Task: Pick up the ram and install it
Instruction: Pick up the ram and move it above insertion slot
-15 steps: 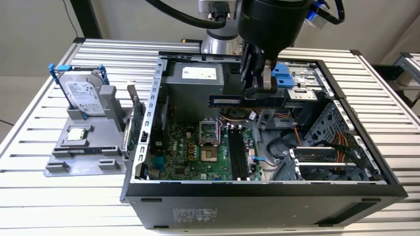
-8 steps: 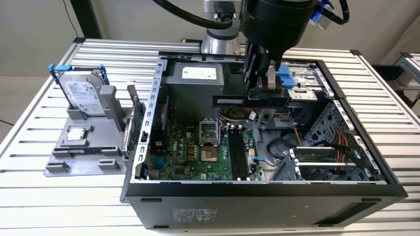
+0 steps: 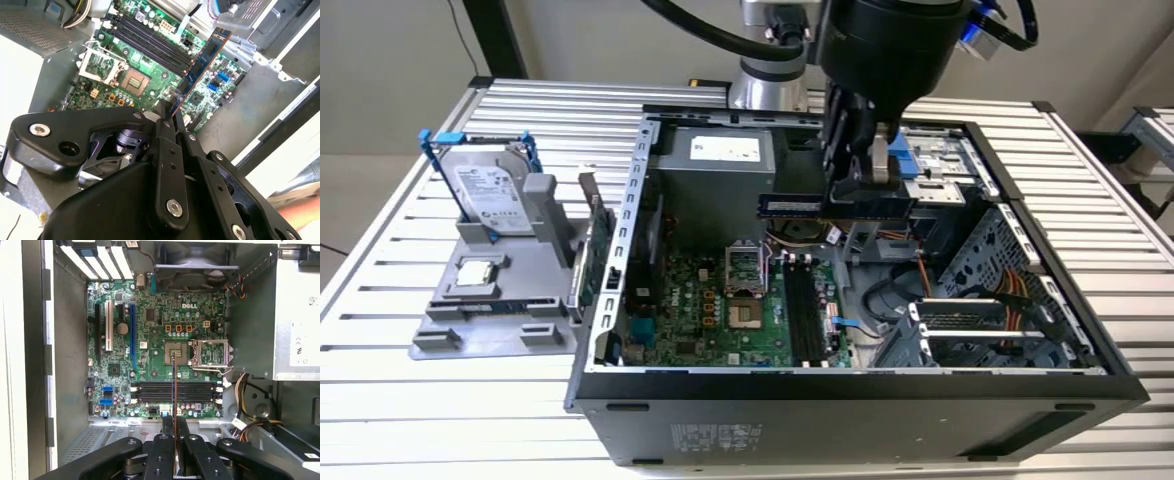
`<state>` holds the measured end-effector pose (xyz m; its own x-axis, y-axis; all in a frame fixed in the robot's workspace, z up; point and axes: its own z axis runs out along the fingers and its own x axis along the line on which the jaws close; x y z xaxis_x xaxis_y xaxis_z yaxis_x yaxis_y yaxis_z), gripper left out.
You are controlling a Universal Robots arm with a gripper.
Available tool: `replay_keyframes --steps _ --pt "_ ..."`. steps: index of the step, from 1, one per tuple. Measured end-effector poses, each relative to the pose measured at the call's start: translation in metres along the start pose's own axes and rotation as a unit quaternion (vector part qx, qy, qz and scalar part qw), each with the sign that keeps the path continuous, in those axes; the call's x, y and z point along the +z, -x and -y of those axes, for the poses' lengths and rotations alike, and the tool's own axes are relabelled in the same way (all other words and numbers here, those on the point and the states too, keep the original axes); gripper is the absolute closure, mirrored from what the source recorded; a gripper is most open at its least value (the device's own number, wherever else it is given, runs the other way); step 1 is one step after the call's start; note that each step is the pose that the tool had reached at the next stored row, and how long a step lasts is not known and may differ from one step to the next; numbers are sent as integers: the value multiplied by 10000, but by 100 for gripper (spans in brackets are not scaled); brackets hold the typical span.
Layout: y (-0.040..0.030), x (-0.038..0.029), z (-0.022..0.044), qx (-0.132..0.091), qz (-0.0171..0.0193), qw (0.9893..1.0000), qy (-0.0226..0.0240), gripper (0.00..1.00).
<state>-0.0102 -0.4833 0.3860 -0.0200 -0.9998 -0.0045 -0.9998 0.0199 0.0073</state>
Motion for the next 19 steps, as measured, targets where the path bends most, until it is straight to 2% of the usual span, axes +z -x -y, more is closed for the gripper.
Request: replay_keyframes --steps 19 --pt "1 0 8 -1 0 10000 0 100"
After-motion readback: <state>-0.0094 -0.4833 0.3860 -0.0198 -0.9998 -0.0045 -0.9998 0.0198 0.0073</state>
